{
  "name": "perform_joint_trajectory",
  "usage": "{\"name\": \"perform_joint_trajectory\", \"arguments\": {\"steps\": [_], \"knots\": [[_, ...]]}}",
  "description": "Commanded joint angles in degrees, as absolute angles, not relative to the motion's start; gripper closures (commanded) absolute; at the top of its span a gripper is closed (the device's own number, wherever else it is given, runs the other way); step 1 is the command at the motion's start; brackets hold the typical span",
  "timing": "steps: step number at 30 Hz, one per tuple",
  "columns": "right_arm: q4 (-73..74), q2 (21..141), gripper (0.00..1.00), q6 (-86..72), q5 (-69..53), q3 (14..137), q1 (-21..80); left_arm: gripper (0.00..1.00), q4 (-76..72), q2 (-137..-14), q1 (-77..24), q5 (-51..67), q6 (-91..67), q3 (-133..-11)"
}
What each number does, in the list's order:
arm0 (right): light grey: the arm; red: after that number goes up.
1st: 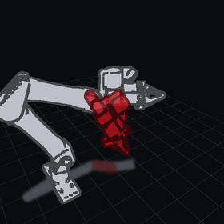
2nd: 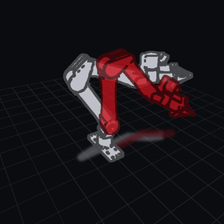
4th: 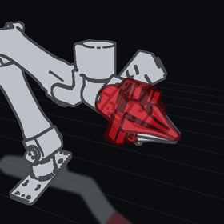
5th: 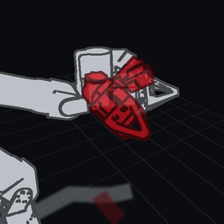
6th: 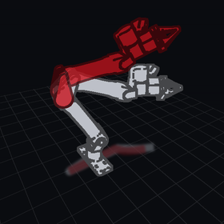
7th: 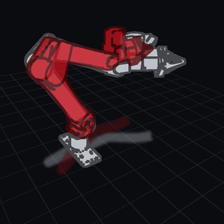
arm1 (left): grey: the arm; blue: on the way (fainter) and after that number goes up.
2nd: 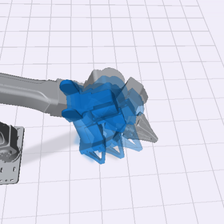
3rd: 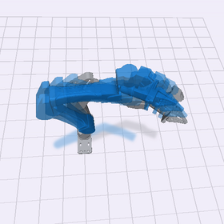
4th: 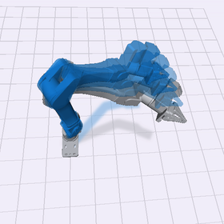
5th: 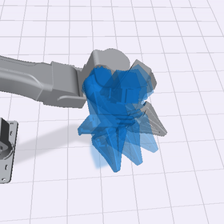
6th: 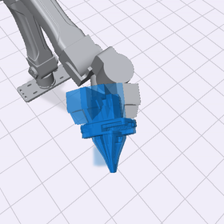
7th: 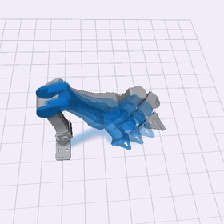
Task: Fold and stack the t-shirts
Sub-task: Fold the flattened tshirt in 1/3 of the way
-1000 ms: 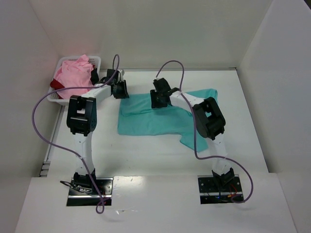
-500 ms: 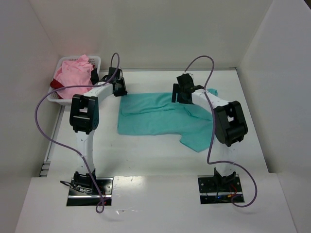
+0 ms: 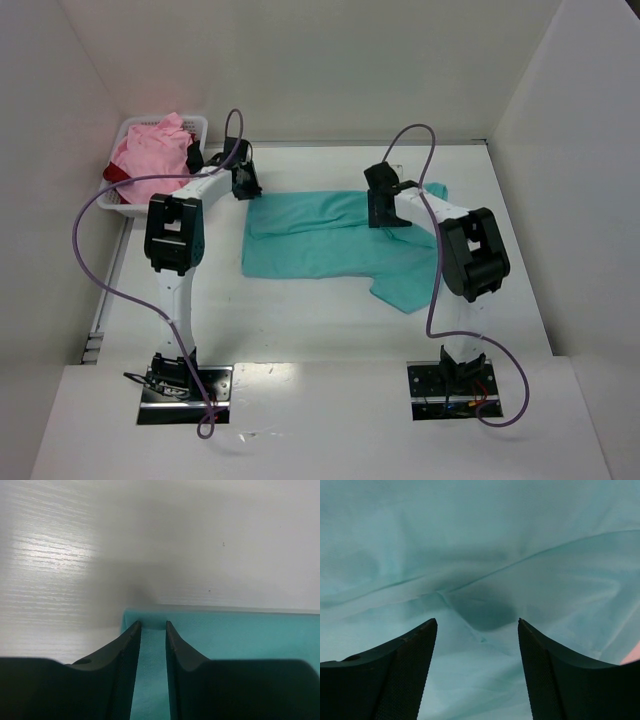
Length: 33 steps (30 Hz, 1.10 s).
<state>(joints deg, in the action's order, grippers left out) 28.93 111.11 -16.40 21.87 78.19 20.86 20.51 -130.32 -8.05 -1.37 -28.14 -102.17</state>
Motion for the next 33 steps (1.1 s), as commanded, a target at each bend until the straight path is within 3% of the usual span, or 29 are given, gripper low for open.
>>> {"name": "perform_joint_trajectory", "arguments": {"steps": [1, 4, 12, 19, 23, 30, 33], "knots": [[30.59, 108.45, 0.31, -14.68, 27.16, 77.08, 21.36, 0.66, 21.71, -131.75, -7.91, -2.02, -29.97, -104.41], [30.59, 110.56, 0.37, -14.68, 27.16, 77.78, 21.36, 0.66, 22.32, -131.75, -7.91, -1.49, -30.50, -104.41], [30.06, 112.94, 0.48, -14.15, 25.14, 78.93, 21.36, 0.52, 22.24, -128.86, -7.39, -2.47, -31.55, -101.17], [30.06, 113.55, 0.52, -14.15, 24.61, 78.93, 21.36, 0.44, 22.24, -123.58, -7.38, -2.98, -31.55, -97.48], [30.06, 113.55, 0.52, -14.15, 24.61, 78.93, 21.36, 0.44, 21.19, -122.35, -6.68, -1.86, -31.55, -95.28], [30.06, 113.55, 0.52, -14.15, 24.61, 78.93, 21.36, 0.58, 17.49, -123.40, -6.06, 5.52, -31.55, -94.04], [30.06, 113.55, 0.52, -14.15, 24.61, 78.93, 21.36, 0.59, 16.79, -124.80, -6.06, 6.59, -31.55, -95.45]]}}
